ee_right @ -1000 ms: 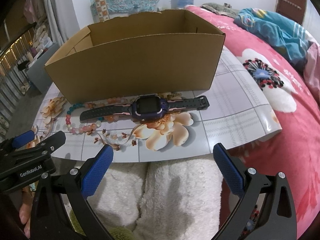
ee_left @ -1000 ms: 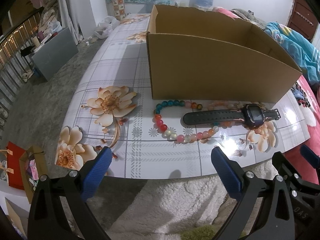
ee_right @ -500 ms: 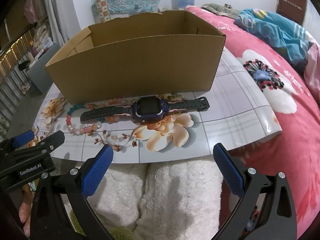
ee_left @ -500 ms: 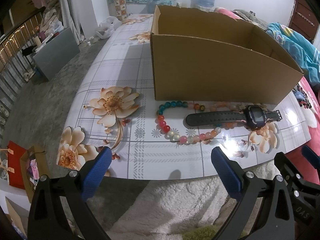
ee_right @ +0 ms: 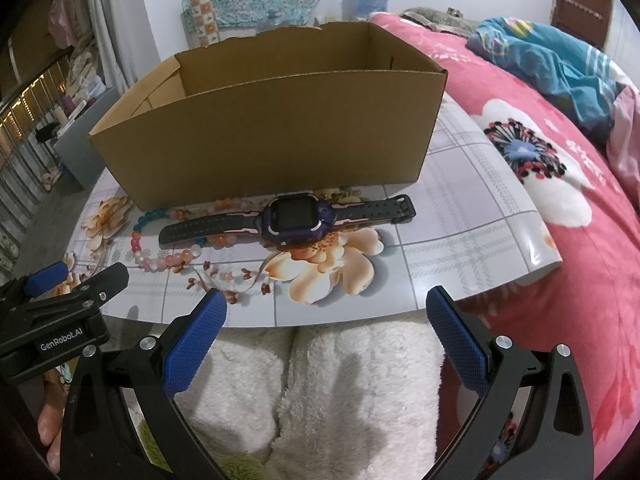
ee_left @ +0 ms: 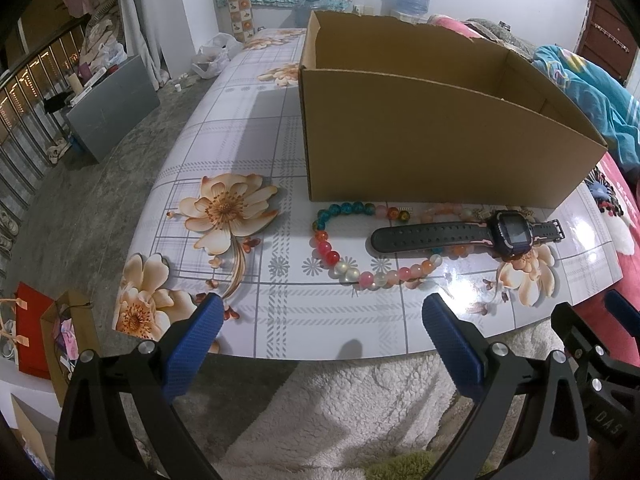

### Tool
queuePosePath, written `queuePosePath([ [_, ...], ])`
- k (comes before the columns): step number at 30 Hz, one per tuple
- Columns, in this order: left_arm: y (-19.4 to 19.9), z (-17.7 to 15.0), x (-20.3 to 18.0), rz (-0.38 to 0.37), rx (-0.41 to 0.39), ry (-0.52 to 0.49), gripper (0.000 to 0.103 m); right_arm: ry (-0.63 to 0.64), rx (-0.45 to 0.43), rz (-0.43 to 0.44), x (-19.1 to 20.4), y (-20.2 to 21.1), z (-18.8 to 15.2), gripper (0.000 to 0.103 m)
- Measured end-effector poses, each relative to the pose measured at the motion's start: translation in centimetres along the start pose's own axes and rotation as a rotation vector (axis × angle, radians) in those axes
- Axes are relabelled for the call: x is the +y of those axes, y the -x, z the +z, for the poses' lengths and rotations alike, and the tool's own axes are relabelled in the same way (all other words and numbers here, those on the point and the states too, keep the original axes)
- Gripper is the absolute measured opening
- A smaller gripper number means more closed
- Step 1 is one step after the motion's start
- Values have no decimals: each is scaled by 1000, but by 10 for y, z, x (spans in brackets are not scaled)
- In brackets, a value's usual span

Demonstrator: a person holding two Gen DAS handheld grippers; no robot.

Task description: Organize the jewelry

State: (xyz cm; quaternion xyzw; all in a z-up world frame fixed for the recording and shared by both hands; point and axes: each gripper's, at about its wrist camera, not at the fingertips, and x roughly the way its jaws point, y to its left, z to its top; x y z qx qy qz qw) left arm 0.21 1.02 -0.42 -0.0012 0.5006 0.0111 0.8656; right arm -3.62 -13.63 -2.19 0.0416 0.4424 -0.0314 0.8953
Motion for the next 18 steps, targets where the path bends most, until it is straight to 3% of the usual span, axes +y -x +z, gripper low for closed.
queuePosePath([
  [18,2,2,1,8,-10,3,97,7,-6,-5,2,0,1,96],
])
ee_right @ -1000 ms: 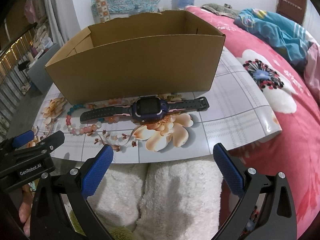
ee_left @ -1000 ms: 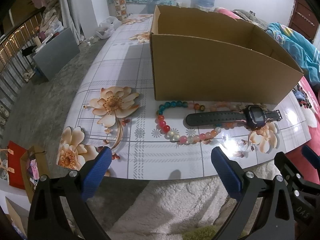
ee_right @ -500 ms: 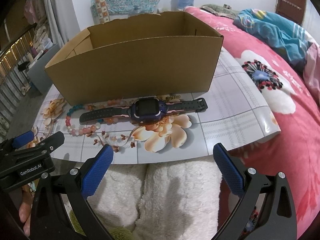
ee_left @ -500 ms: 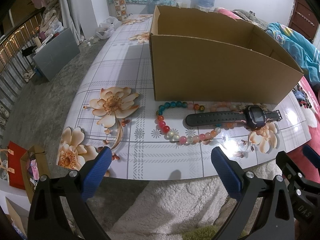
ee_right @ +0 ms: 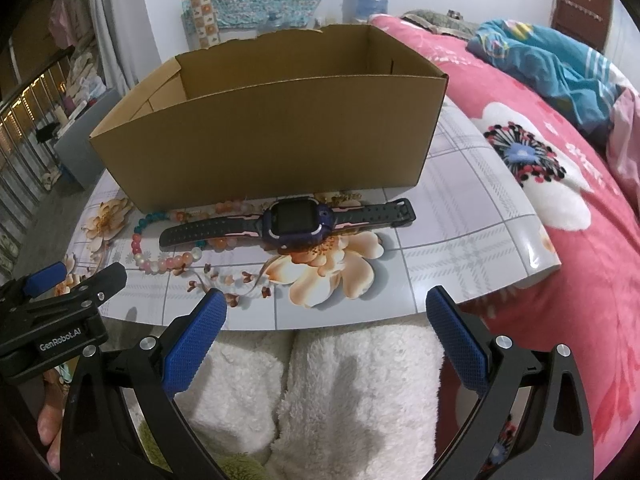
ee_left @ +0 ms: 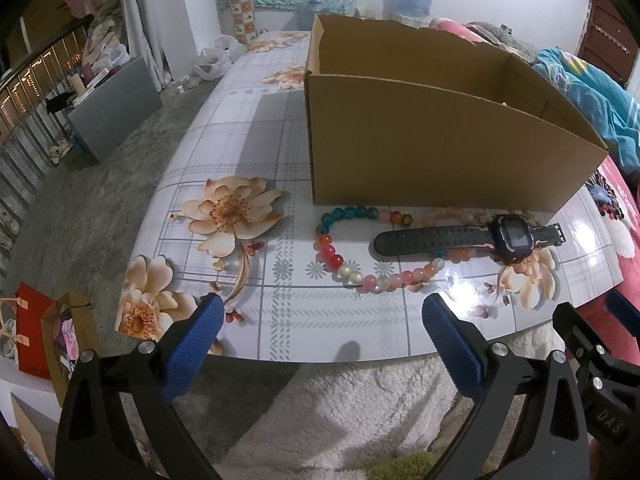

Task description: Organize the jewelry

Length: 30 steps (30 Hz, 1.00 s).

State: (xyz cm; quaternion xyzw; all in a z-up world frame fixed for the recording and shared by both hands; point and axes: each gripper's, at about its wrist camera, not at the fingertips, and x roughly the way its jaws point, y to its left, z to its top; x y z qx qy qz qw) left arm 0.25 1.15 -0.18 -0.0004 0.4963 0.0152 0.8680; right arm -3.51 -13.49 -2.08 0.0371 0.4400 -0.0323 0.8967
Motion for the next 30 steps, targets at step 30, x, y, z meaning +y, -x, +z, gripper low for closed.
queuePosePath([
  [30,2,1,1,5,-3,2,97,3,-5,-2,1,1,1,96],
])
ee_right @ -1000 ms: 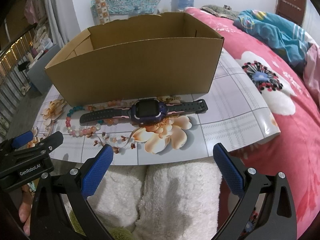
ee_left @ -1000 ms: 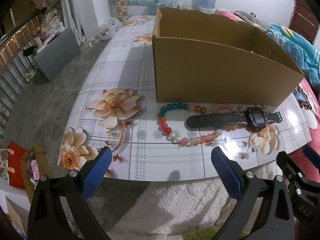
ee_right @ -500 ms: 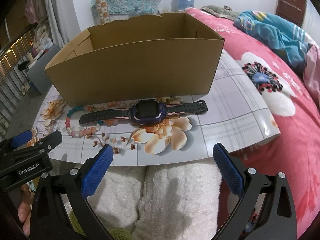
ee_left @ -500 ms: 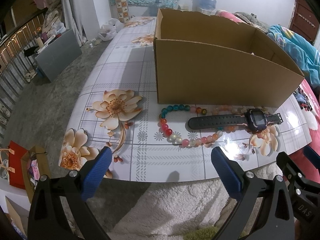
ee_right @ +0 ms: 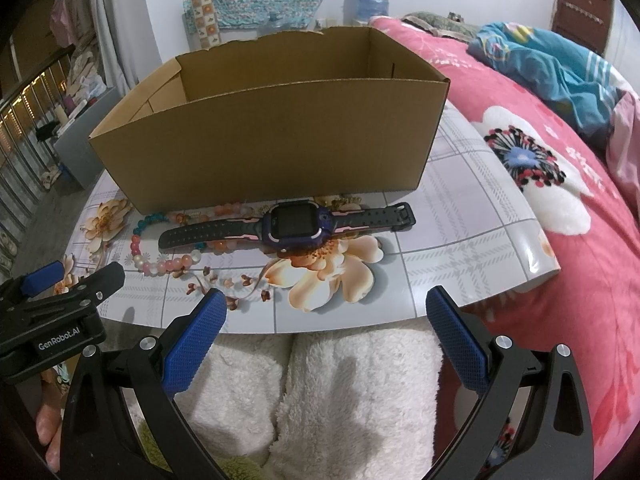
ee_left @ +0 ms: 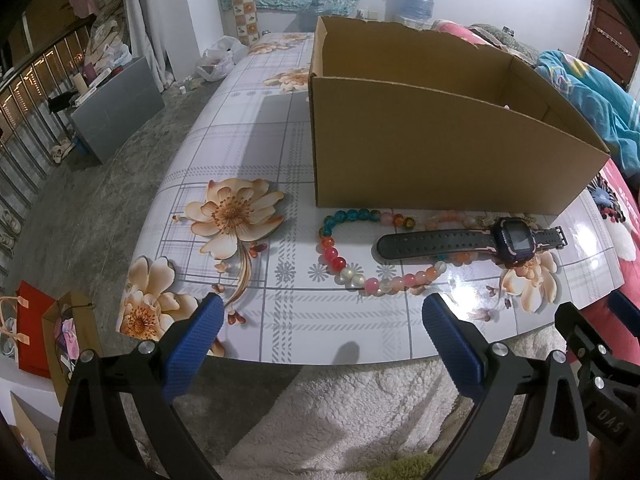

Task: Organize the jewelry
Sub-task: 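Move the right gripper to the beaded bracelet and close on it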

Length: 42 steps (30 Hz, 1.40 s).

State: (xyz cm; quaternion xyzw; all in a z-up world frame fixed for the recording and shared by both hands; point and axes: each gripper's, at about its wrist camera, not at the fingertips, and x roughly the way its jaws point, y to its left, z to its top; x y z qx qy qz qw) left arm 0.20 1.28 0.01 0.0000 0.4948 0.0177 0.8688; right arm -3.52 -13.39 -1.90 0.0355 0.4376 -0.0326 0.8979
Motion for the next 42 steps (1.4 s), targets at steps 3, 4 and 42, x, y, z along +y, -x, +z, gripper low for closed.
queuePosePath([
  [3,-1,0,1,-1,-2,3,97,1,-6,-1,0,1,1,96],
  [4,-1,0,2,-2,-7,4,97,0,-8,-1,0,1,1,96],
  [42,-46,20,56,-394,-124,-215,56,-109,128,382,61,-48,19,35],
])
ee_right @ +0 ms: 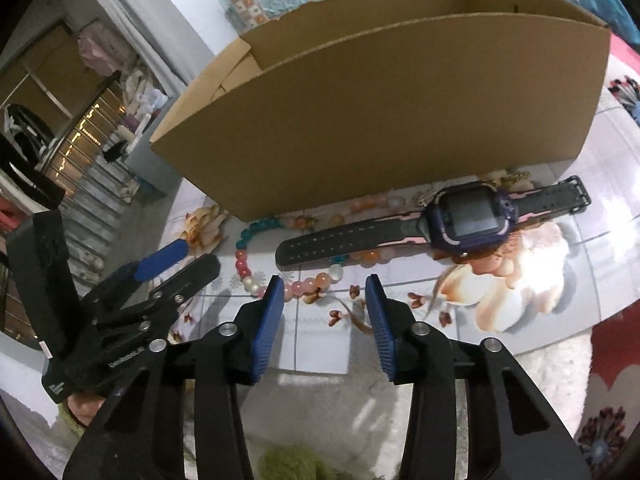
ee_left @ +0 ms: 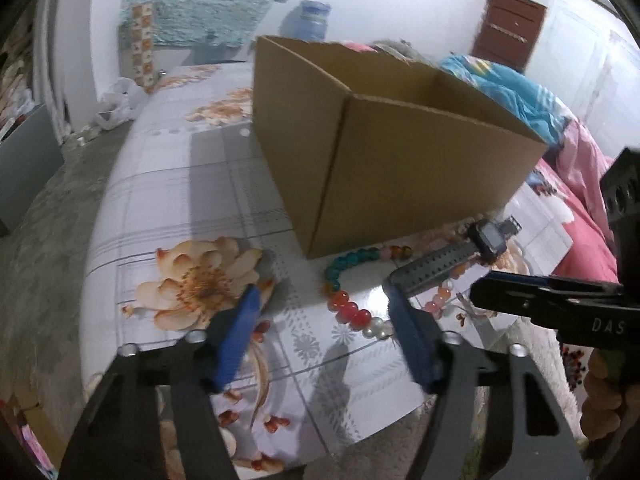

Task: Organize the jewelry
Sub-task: 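Move the right gripper to the beaded bracelet and close on it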

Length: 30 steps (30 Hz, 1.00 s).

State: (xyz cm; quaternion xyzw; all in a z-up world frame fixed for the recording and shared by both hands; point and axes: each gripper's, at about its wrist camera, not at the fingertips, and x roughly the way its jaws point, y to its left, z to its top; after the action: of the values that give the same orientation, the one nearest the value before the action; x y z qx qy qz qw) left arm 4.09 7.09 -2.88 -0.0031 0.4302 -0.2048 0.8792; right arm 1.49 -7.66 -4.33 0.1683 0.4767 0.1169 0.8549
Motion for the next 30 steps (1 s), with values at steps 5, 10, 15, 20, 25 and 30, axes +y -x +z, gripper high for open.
queuePosePath([
  [5,-16,8,-3,-26,52,-39,35,4,25,-27,5,-10,0,24],
  [10,-30,13,-5,-21,89,-72,31,-25,42,-42,-1,-19,2,22],
  [15,-37,18,-12,25,81,-124,25,-51,44,-34,-8,-17,6,17],
  [20,-37,17,-15,53,77,-164,10,-49,51,-24,-6,-21,6,16],
  [25,-28,11,-3,49,100,-140,9,-43,65,-10,1,-29,9,16],
  [30,-16,1,11,70,119,-117,9,-7,83,6,12,-34,8,18],
])
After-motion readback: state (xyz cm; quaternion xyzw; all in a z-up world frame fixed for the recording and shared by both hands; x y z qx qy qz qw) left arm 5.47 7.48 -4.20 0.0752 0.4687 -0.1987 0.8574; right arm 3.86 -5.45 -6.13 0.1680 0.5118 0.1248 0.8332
